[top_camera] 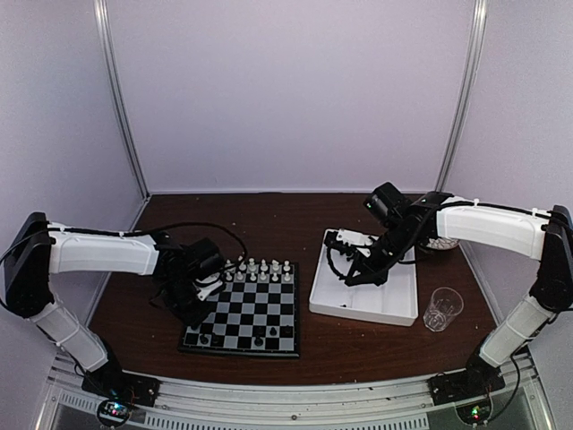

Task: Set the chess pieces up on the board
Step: Place the pawn at h7.

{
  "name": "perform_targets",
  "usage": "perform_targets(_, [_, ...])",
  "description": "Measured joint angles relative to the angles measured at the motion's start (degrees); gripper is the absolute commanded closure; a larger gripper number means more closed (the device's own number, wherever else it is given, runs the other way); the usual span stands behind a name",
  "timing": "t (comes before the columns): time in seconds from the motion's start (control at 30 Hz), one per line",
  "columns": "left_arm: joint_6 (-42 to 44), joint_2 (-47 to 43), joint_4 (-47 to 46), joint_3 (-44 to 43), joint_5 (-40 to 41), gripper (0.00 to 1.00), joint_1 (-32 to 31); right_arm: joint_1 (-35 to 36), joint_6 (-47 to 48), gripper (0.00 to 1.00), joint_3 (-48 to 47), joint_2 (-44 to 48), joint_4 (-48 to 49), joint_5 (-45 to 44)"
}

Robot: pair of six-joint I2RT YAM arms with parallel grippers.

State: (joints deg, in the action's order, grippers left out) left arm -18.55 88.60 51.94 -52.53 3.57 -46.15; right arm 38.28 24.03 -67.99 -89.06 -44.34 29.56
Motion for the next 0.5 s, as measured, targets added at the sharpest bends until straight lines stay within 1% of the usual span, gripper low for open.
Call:
perform_targets(0.33, [-0.3,-0.3,0.0,0.9,0.3,0.79,0.0,0.2,0.0,0.92,0.0,-0.3,-0.2,0.0])
perform_targets(0.5, [-0.4,-1.0,0.5,0.8,0.6,0.65,0.0,0.3,0.0,0.92,-0.1,-0.3,-0.9,0.0])
